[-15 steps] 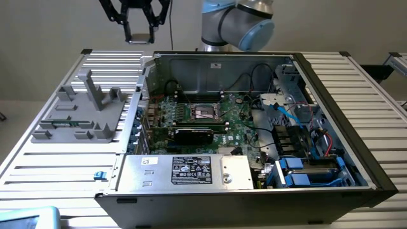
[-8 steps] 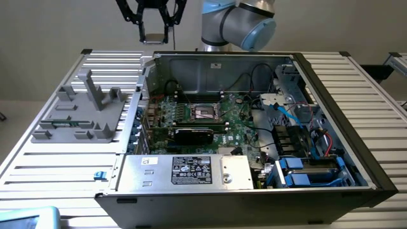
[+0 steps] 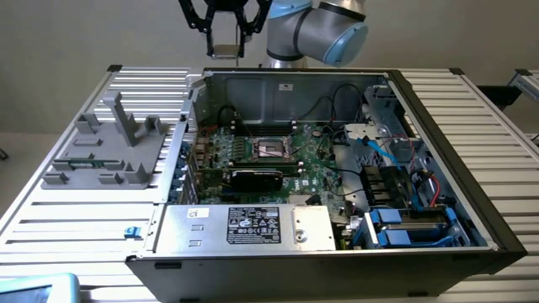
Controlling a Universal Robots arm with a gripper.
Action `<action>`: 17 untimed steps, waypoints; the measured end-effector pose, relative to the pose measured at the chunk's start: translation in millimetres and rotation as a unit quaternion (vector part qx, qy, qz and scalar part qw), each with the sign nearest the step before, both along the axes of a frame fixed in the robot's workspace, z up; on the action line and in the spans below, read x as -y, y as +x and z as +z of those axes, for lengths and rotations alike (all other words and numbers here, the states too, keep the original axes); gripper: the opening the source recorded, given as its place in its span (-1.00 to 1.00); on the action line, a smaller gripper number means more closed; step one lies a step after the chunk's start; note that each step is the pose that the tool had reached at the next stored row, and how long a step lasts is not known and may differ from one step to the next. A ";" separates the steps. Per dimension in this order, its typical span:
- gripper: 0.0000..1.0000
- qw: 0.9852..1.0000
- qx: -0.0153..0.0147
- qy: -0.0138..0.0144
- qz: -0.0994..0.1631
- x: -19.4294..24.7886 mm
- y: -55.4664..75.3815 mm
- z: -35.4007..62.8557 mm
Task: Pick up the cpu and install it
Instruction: 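Pick up the cpu and move it towards the insertion slot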
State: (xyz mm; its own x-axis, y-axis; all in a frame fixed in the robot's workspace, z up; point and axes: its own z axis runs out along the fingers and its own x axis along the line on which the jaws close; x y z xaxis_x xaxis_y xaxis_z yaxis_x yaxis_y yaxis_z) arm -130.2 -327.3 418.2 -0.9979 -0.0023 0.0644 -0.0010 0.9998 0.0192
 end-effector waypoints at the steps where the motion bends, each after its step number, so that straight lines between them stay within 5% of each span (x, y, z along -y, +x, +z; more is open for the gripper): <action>1: 0.11 1.000 0.000 0.000 0.000 0.1 4.5 0.0; 8: 0.11 1.000 0.000 0.000 0.000 0.0 34.7 -0.4; 17: 0.11 1.000 0.000 -0.001 -0.013 0.0 43.0 -13.9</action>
State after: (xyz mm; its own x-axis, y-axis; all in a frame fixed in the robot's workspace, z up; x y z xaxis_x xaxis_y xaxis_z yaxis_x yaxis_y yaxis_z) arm -87.2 -327.3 404.3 -0.9976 0.0242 0.0646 0.0254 0.9995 0.0178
